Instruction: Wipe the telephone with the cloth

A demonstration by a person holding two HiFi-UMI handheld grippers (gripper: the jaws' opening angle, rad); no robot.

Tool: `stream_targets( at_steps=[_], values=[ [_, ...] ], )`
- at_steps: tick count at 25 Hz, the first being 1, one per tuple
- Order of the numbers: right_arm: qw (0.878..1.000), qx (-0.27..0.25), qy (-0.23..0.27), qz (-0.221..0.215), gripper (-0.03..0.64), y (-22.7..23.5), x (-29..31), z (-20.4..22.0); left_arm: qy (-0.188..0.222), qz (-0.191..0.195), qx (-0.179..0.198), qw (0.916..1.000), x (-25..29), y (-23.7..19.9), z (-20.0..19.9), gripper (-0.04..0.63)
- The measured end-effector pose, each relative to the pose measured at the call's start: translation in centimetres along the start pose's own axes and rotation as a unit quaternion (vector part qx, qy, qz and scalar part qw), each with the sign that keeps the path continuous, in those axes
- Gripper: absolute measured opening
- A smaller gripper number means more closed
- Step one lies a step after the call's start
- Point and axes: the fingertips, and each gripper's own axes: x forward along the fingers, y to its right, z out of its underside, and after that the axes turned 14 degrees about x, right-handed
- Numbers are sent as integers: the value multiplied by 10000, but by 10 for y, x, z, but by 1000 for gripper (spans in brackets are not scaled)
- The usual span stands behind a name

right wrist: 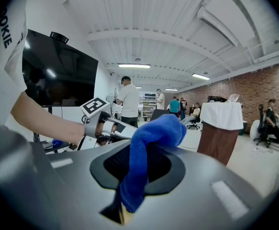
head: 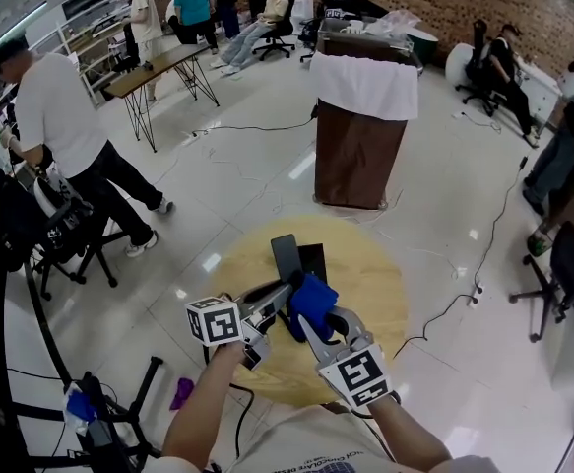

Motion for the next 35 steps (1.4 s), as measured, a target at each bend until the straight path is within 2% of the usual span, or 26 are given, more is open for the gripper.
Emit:
stream_targets(
  at_steps=[10, 22, 35],
  values=[
    [9990, -263, 338, 129, 61, 2, -8, -36, -8, 193, 146, 9997, -4, 30, 7, 61],
    [9974, -532, 479, 31, 61, -11, -5, -66, -195, 159, 424, 9988, -12, 46, 16, 61],
    [9933, -856, 770, -27, 61, -11, 8, -98, -294, 219, 456, 9983, -13, 51, 24, 61]
  ],
)
